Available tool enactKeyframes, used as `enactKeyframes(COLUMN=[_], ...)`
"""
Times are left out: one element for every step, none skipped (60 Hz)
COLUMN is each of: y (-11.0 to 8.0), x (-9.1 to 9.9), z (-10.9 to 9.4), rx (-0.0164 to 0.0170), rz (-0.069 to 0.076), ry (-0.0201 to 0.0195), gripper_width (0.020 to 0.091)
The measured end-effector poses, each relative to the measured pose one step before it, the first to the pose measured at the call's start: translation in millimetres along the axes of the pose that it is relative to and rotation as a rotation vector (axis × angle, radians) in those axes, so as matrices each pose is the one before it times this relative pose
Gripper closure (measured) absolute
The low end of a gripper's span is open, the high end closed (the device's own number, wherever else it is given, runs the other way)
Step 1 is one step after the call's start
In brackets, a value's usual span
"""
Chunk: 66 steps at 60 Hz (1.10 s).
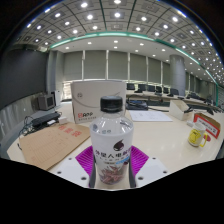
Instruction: Pour water
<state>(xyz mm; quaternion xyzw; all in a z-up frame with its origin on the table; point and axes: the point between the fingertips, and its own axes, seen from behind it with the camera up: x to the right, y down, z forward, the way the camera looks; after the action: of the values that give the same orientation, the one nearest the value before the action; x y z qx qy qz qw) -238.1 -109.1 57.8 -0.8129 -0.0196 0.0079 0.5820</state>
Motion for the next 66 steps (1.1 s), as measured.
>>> enactKeyframes(y=[0.18, 0.58, 0.29, 0.02, 0.04, -0.52, -0.72, -0.56, -1.3, -2.5, -3.42, -3.26, -3.08, -3.64, -5.06, -5.13, -4.88, -5.13, -5.74, -7.17, -6.92, -6.47, -6.65, -7.35, -8.51, -8.07, -7.63, -7.65, -6.94, -7.25, -8.19, -8.37, -7.48, -7.23, -7.0, -7.61, -7.69, -7.98, -6.42, -8.21, -9.09, -8.12, -8.83, -8.02, -8.07, -7.85, -8.12, -3.92, -7.01, -8.45, -6.84, -6.48, -5.76, -4.84, -5.03, -3.87, -8.77, -4.1, -3.95, -4.35, -3.79, -4.01, -4.1, 0.01, -3.06, -6.93], x=[-0.1, -0.54, -0.7, -0.76, 0.13, -0.79, -0.79, -1.28, -0.73, 0.34, 0.5, -0.29, -0.42, 0.99, 2.1, 1.73, 0.1, -0.52, 3.53, 3.05, 2.53, 0.85, 0.63, 1.72, 3.0, 3.31, 2.31, -1.7, 2.22, 5.57, 4.2, 2.81, 2.9, 2.85, 2.82, 3.82, 3.98, 3.9, -6.38, 3.47, 8.18, 4.37, 5.21, 4.63, 4.8, 4.33, 4.21, -1.27, 3.72, 8.12, 4.09, 4.04, 3.63, 3.4, 3.32, 0.64, 6.88, 2.68, 2.04, 1.5, 1.65, 1.65, 1.88, -3.38, 0.31, 2.65], z=[-0.04, -0.03, -0.25, -0.47, -1.27, -0.86, -0.26, -0.32, -0.6, -0.79, -1.14, -1.2, -1.17, -1.25, -1.93, -1.79, -1.5, -0.85, -1.47, -2.04, -1.81, -1.79, -1.73, -1.79, -1.82, -1.54, -1.69, -1.37, -2.37, -0.24, -1.54, -1.98, -1.16, -0.71, -0.79, -0.46, -0.47, -0.25, -3.79, -0.93, 2.84, -0.23, -0.2, -0.3, -0.01, -0.39, 0.0, -4.46, -0.04, 4.19, 0.26, -0.11, -0.14, 0.11, 0.1, -5.14, 5.68, 0.0, 0.99, 0.71, 0.4, 0.29, 0.4, -8.44, -0.94, 10.51], rx=[-0.00234, -0.00391, -0.00408, -0.00496, -0.00299, -0.00323, -0.0023, -0.00427, -0.00312, 0.00052, 0.00258, 0.00194, 0.00095, 0.00274, 0.00713, 0.00572, 0.00156, -0.00059, 0.00754, 0.00843, 0.00578, 0.00256, 0.00227, 0.00517, 0.00808, 0.00771, 0.00515, 0.0006, 0.00302, 0.00715, 0.00684, 0.00645, 0.00432, 0.00213, 0.00189, 0.00282, 0.00432, 0.00533, 0.00161, 0.00284, 0.00409, 0.00416, 0.00565, 0.00444, 0.00339, 0.0042, 0.00513, 0.00468, 0.00334, 0.00347, 0.00353, 0.00396, 0.00194, -0.0011, -0.00024, 0.00165, 0.00536, 0.0013, -0.00056, -0.00029, 0.00021, 0.00061, 0.00111, -0.00032, 0.0003, -0.00142], rz=[-0.0023, -0.0041, -0.0051, -0.0062, -0.0043, -0.0056, -0.0027, -0.0032, -0.0013, 0.0008, 0.0018, 0.0017, 0.0027, 0.0049, 0.0094, 0.0104, 0.0106, 0.0132, 0.0224, 0.0252, 0.0282, 0.0307, 0.0339, 0.0371, 0.0374, 0.0357, 0.033, 0.0277, 0.0339, 0.0352, 0.036, 0.0362, 0.037, 0.0395, 0.0425, 0.0447, 0.047, 0.0498, 0.0524, 0.0533, 0.0514, 0.0515, 0.0517, 0.0522, 0.0515, 0.0504, 0.0491, 0.0496, 0.0493, 0.0447, 0.0461, 0.0427, 0.0397, 0.0386, 0.0386, 0.0386, 0.0305, 0.0325, 0.0326, 0.0331, 0.0334, 0.0331, 0.0316, 0.031, 0.0265, 0.0227], ry=[-0.00019, -0.00289, -0.00492, -0.0056, -0.00423, -0.00385, -0.00753, -0.0086, -0.00691, -0.00263, -0.00209, -0.00574, -0.00787, -0.00351, 0.00001, -0.00247, -0.00938, -0.01065, -0.00992, -0.00364, -0.00595, -0.01207, -0.01561, -0.01273, -0.00829, -0.00716, -0.00989, -0.01038, -0.01649, -0.0129, -0.00939, -0.00958, -0.01297, -0.01444, -0.01293, -0.01005, -0.00771, -0.00862, -0.00788, -0.01305, -0.01261, -0.008, -0.00651, -0.00646, -0.00656, -0.00602, -0.0056, -0.00402, -0.00621, -0.00389, -0.00353, -0.00151, -0.00222, -0.00266, -0.00232, -0.00065, 0.00108, -0.00306, -0.00561, -0.00613, -0.0058, -0.00398, -0.00339, -0.00151, -0.00408, -0.00278], gripper_width=[0.066, 0.0669, 0.0693, 0.0695, 0.0703, 0.0706, 0.0707, 0.0707, 0.0707, 0.0707, 0.0708, 0.0706, 0.0708, 0.0707, 0.0707, 0.0707, 0.0707, 0.0707, 0.0706, 0.0707, 0.0707, 0.0708, 0.0707, 0.0708, 0.0708, 0.0709, 0.0709, 0.0709, 0.0709, 0.0707, 0.0708, 0.0709, 0.0709, 0.0709, 0.0709, 0.071, 0.0711, 0.0711, 0.071, 0.071, 0.071, 0.0711, 0.0711, 0.0711, 0.0711, 0.0711, 0.0709, 0.0709, 0.0709, 0.0711, 0.071, 0.0712, 0.0712, 0.0711, 0.0711, 0.0711, 0.0709, 0.0709, 0.0709, 0.0709, 0.071, 0.071, 0.0709, 0.071, 0.0709, 0.071])
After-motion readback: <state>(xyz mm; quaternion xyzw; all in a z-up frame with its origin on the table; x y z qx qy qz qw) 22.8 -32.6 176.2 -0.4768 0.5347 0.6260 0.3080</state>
